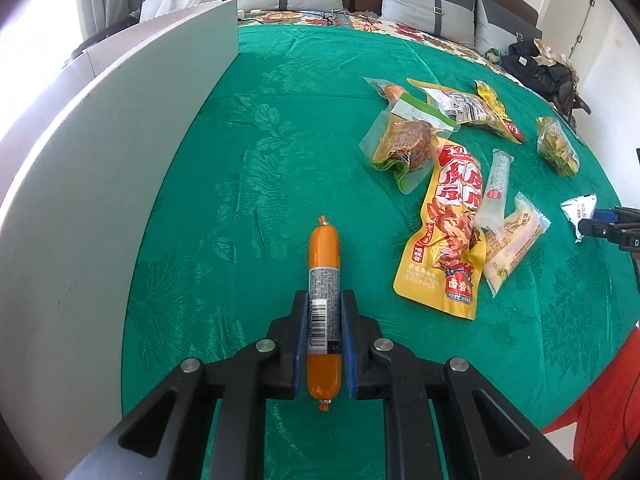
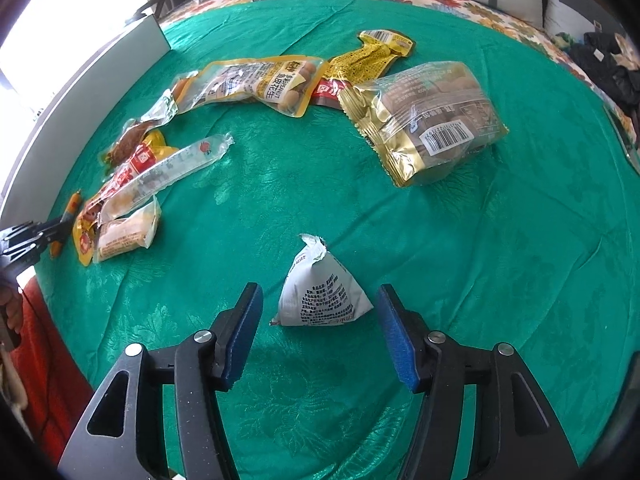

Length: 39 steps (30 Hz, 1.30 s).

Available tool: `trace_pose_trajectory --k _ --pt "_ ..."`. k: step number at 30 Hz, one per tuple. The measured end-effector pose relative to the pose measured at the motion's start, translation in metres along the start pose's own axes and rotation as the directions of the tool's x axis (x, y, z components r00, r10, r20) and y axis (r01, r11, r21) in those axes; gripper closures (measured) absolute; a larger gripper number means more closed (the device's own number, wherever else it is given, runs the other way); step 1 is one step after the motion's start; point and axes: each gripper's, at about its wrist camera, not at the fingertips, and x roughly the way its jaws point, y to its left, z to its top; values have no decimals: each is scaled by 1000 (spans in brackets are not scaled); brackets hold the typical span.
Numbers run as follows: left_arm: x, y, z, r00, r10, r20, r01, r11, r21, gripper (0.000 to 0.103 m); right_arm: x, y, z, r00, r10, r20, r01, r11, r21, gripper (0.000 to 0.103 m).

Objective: Organize snacks
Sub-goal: 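Carry sausage and white packet into the white box and open both grippers, then move both grippers back over the remaining snacks on the green cloth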

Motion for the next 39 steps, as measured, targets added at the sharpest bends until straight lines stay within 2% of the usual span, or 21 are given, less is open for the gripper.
trace_pose_trajectory --k 2,3,4,7,9,13,15,18,20,23,25,26,27,28,29,30,32,35,36,39 --pt "-4 2 -1 999 -36 8 37 999 -39 89 5 6 2 1000 -5 6 5 999 -32 39" --pt "-9 2 0 999 -51 18 52 997 -49 89 10 9 2 1000 -30 -8 29 998 -49 43" --pt "-15 2 1 997 -65 29 66 996 -56 89 12 9 2 998 -67 -21 66 996 -62 68" --pt "-39 3 3 992 -106 70 111 991 -73 89 1 7 2 998 -70 -3 70 995 -65 71" --pt "-55 7 7 986 -135 98 145 985 -98 89 -11 6 4 999 -45 8 45 998 -45 71" --pt "-92 29 19 962 -211 172 242 952 -187 88 -40 30 21 998 64 29 -63 998 -26 71" --pt "-113 49 29 955 -207 214 254 941 -223 88 -56 63 42 988 148 53 -146 988 -48 71" --pt "-144 91 45 957 -131 257 202 941 -270 88 -83 135 86 949 300 96 -287 949 -128 71" --pt "-158 124 54 964 -36 263 119 943 -310 88 -100 195 116 915 387 117 -358 909 -213 71" --pt "-168 171 63 967 92 237 3 928 -373 88 -113 283 161 857 503 109 -457 840 -292 70" --pt "-167 197 66 966 172 195 -81 912 -403 88 -113 332 188 842 529 108 -474 820 -321 67" --pt "-166 209 66 962 213 172 -123 897 -425 82 -111 350 199 843 527 110 -473 822 -318 52" --pt "-165 219 64 959 238 155 -148 885 -442 64 -110 362 208 844 524 110 -474 826 -304 36" --pt "-165 226 62 956 256 143 -166 875 -455 53 -110 367 215 843 524 124 -475 832 -286 19" --pt "-167 229 58 951 273 143 -180 868 -464 37 -113 367 217 834 532 145 -482 831 -277 21" --pt "-169 230 53 946 285 154 -185 865 -467 31 -116 363 217 830 535 158 -483 831 -276 21" --pt "-171 226 43 945 273 182 -163 872 -462 26 -119 340 209 851 490 188 -433 858 -276 21" --pt "-163 199 34 952 227 207 -115 888 -445 24 -99 302 184 925 306 225 -220 914 -340 20" --pt "-159 185 35 957 195 216 -85 898 -431 24 -84 292 171 944 247 217 -154 914 -374 20" --pt "-143 137 37 968 90 234 3 930 -369 24 -21 265 114 988 91 125 -18 870 -492 21"
